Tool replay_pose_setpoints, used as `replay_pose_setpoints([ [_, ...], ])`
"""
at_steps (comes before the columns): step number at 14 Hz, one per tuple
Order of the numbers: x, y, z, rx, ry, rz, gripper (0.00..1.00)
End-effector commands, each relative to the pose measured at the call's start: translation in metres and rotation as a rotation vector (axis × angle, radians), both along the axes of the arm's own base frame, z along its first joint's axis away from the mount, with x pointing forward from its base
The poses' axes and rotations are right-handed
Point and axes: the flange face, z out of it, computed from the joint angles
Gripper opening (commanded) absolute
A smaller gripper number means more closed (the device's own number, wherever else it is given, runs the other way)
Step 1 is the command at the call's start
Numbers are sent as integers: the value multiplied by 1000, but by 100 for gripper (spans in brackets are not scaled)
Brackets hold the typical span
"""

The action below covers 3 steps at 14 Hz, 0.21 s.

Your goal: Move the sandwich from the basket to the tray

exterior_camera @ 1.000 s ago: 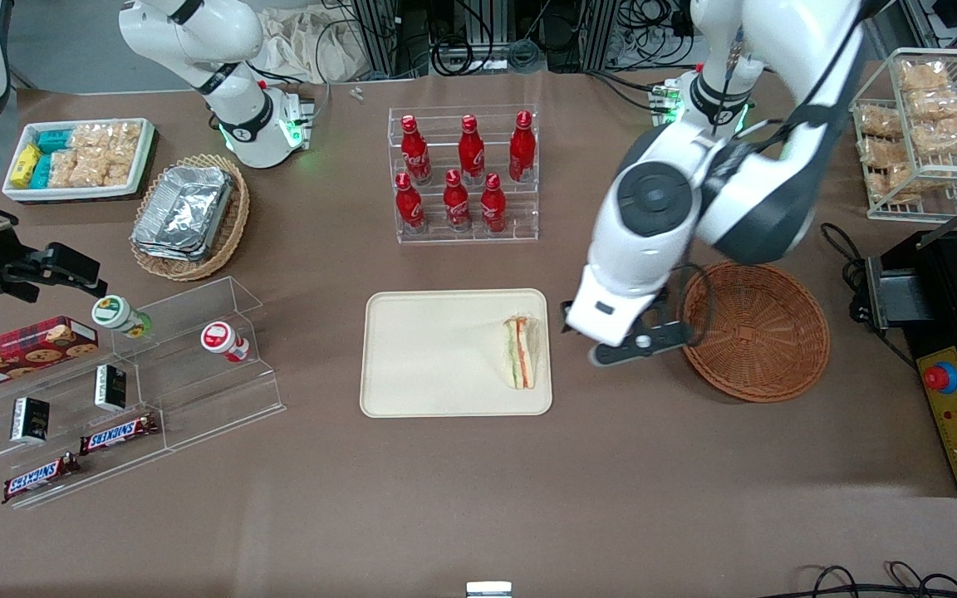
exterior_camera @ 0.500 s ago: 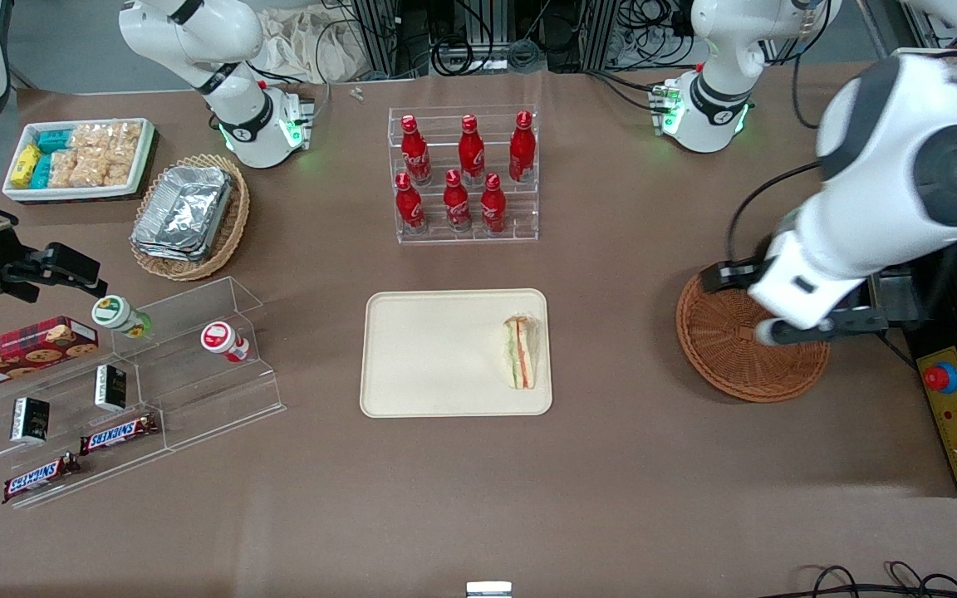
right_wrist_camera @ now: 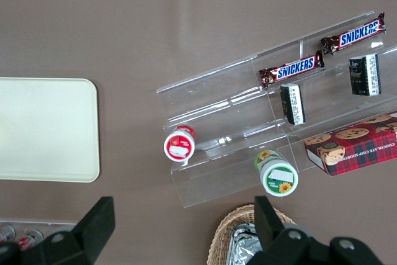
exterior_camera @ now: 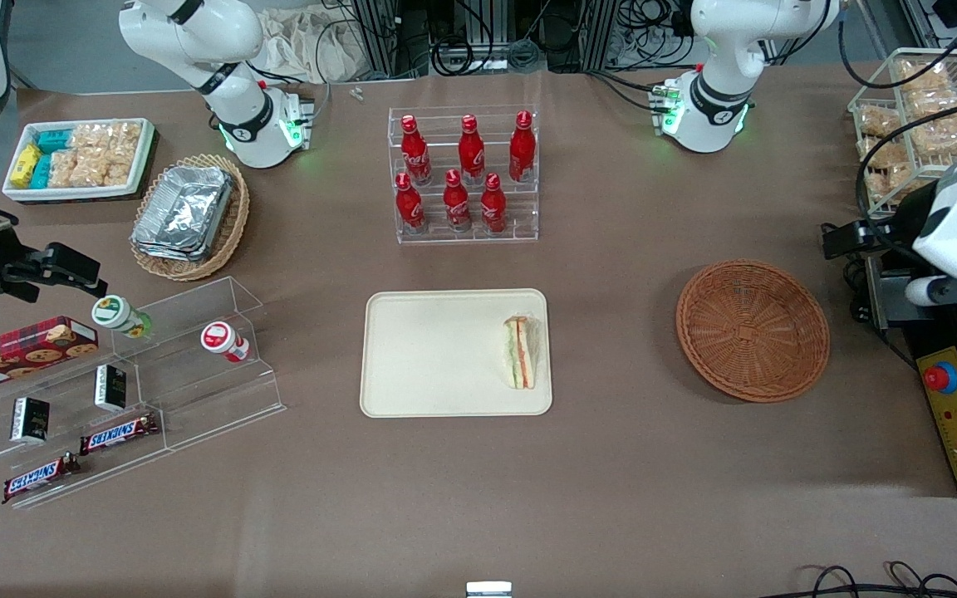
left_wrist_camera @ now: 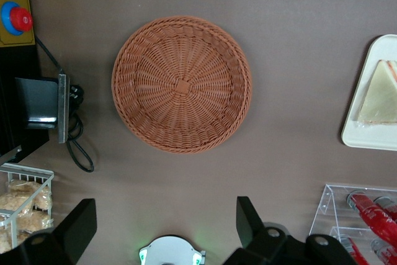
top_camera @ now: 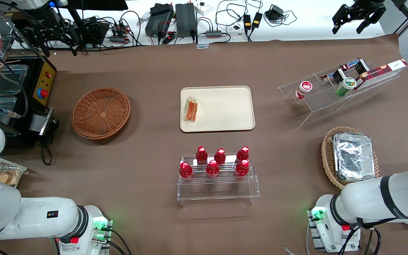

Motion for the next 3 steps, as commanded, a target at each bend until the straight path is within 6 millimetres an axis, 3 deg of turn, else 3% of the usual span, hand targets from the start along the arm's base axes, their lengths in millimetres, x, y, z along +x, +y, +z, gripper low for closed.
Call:
replay_pose_setpoints([
  [1, -24, -5, 7, -17, -7, -22, 100],
  [3, -21, -4, 7, -13, -6, -20, 100],
])
